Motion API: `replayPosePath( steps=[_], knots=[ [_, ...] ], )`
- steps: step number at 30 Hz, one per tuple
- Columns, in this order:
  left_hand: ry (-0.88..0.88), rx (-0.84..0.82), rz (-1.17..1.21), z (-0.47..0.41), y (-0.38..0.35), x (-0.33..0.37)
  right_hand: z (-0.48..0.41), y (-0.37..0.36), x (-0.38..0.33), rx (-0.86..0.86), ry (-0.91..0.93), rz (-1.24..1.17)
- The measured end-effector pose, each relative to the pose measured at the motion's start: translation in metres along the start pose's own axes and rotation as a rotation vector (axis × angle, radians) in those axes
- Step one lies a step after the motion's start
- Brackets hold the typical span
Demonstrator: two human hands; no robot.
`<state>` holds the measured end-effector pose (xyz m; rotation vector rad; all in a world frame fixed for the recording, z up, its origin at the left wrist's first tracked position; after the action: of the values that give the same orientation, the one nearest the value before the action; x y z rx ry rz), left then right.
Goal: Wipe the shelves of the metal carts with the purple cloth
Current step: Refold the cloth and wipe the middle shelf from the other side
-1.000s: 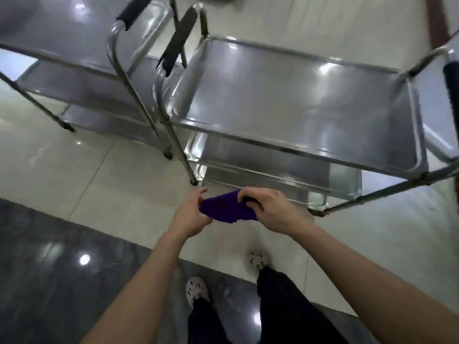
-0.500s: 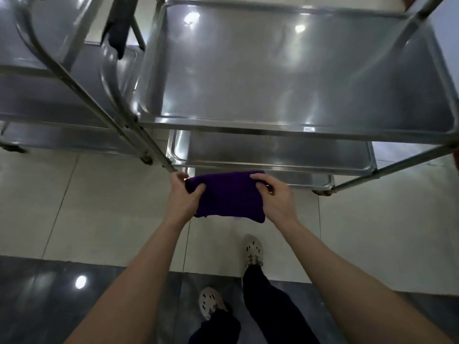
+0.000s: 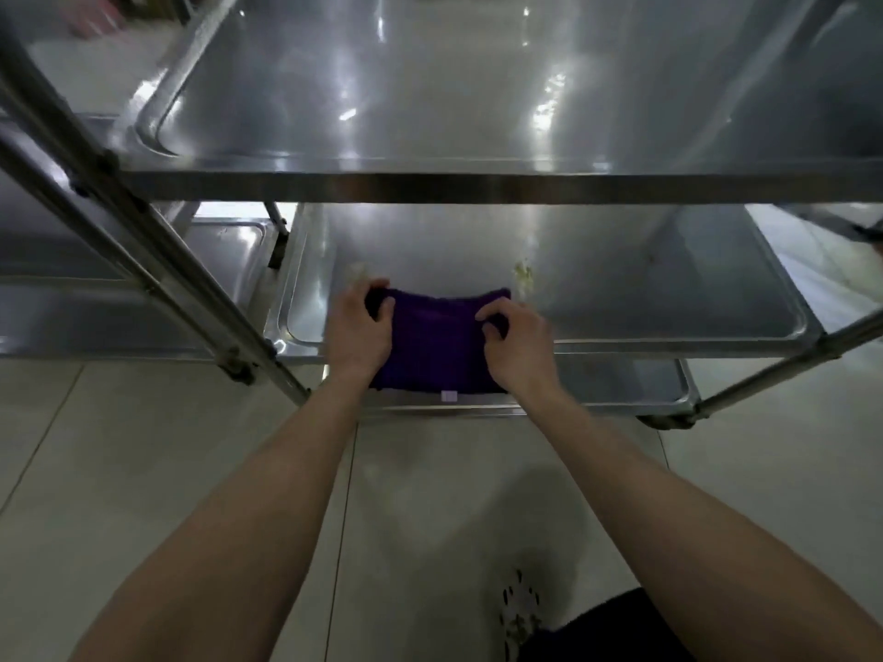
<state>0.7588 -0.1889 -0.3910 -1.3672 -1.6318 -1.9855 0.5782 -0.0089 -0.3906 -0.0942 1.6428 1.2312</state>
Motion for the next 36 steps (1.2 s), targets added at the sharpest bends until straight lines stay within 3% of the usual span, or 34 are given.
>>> replayPosePath(
  steps=[2,4,6,9,12,15,17,20,23,36],
  knots=[
    [-0.072,-0.048,-0.102,-0.028,-0.014,-0.002,-0.027,-0.007,-0.002,0.066,0.071,0.116],
    [-0.133,-0.105,-0.211,-0.042,-0.031,-0.012,-0.045,-0.033,0.000,0.032,0.119,0.418],
    [-0.188,-0.036,-0.234,-0.040,-0.036,-0.026,-0.051,-0.070,-0.004,-0.006,0.217,0.580],
    [-0.337,0.195,-0.123,-0.003,-0.023,-0.043,-0.051,-0.127,-0.006,-0.095,0.301,0.619],
    [-0.427,0.508,-0.039,0.047,0.020,-0.066,-0.051,-0.137,-0.003,-0.050,0.273,0.698],
    [-0.312,0.807,0.058,0.079,0.081,-0.094,-0.049,-0.131,0.000,-0.130,0.243,0.689],
    [-0.198,0.886,0.147,0.074,0.118,-0.104,-0.051,-0.125,-0.005,-0.185,0.221,0.684],
    [-0.055,0.668,0.321,0.025,0.144,-0.110,-0.059,-0.120,-0.009,-0.199,0.157,0.652],
    [-0.033,0.497,0.511,-0.008,0.143,-0.113,-0.061,-0.129,0.000,-0.225,0.104,0.713],
    [-0.134,0.596,0.528,-0.018,0.136,-0.111,-0.138,-0.134,0.014,-0.255,0.061,0.722]
  ],
)
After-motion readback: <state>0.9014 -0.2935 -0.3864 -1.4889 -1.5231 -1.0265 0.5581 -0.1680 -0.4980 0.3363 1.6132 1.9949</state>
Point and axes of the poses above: each hand's wrist, its own z-axis away from the middle knuckle, its own y-axis out of the back of the hand, x = y × z, the point moved 10 cm from there along -z, towards the middle knuckle, and after that the axes turned 5 degrees about -x, right-handed, at the moved point
